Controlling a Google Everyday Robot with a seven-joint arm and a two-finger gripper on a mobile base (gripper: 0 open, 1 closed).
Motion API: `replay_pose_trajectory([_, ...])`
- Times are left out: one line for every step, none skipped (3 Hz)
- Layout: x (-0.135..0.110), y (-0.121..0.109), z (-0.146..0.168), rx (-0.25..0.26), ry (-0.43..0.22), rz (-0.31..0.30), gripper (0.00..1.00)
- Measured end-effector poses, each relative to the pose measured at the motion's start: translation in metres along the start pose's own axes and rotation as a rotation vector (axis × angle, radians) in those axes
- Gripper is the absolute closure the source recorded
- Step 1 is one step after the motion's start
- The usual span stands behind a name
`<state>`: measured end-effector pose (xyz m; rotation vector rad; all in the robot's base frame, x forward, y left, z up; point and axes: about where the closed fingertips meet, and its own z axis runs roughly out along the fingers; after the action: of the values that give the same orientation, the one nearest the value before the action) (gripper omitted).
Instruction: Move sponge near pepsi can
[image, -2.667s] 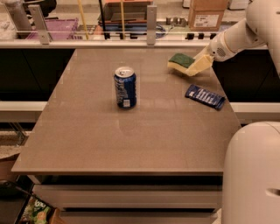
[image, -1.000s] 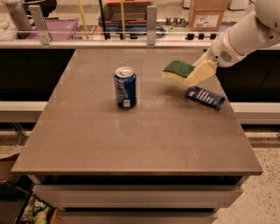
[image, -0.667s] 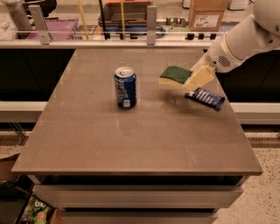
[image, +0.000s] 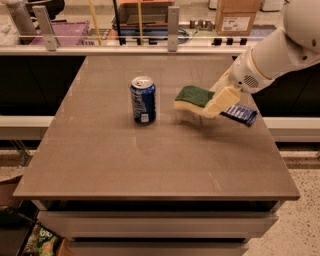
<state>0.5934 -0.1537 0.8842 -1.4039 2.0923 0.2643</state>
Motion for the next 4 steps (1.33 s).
replay_pose_trajectory([-0.006,0.015,0.011,-0.044,-0.016,-0.035,1.00])
replay_pose_trajectory([-0.011,0.029,0.019,-0.074,-0.026,-0.062,1.00])
replay_pose_trajectory([-0.012,0.040,0.028,-0.100,-0.033,-0.076,1.00])
replay_pose_trajectory([-0.010,0.049,0.038,-0.121,-0.015,-0.087,1.00])
